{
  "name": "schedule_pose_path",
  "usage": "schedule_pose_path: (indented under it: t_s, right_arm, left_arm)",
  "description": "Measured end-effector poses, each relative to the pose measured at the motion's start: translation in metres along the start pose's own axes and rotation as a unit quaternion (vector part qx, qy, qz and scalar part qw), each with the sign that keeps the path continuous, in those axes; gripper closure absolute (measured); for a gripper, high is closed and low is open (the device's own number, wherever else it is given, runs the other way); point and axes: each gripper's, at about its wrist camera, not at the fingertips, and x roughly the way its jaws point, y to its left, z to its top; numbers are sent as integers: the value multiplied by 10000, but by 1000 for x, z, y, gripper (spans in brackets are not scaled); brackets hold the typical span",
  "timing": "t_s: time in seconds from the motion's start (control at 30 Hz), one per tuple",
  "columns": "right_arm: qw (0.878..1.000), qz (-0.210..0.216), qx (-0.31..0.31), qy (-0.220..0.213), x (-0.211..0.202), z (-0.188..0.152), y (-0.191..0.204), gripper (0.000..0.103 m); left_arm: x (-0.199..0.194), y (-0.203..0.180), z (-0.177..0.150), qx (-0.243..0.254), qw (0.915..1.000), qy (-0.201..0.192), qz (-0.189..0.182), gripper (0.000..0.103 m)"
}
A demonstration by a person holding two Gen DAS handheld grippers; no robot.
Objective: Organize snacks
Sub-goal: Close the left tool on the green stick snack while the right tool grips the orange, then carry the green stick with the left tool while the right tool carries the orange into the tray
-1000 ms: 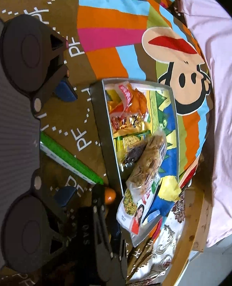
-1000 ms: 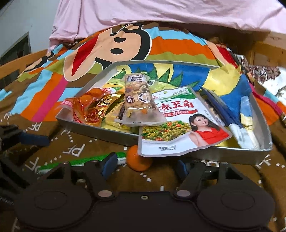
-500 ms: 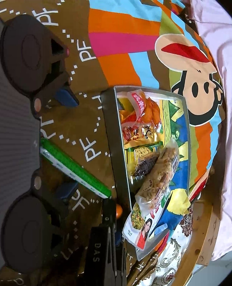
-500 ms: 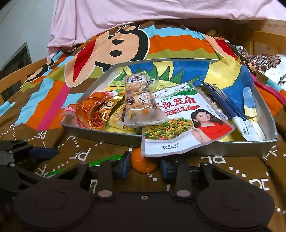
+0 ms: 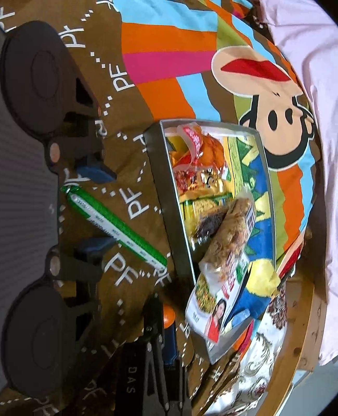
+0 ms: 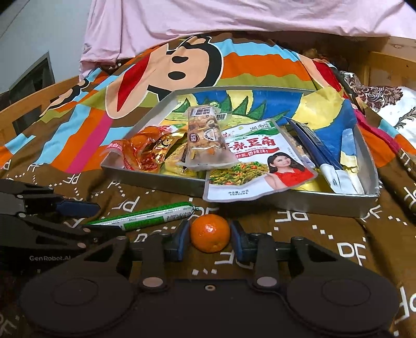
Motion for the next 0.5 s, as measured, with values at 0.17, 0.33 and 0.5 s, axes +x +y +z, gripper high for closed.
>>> schedule_pose_path:
  t_s: [0.17,0.33,0.5]
  right_arm:
    - [10000,-3,-38,16,-5,-4,-2,67]
    - [10000,11,-70,40,-6,-5,-3,67]
    - [9999,3,-129,53,-2,-4,-1,67]
  left_arm:
    - [-5,-19,-2,713,9973,-116,-91,64]
    - [16,-19,15,933,9950,200,-290,66]
    - [32,-6,30,423,9955,554,-648,73]
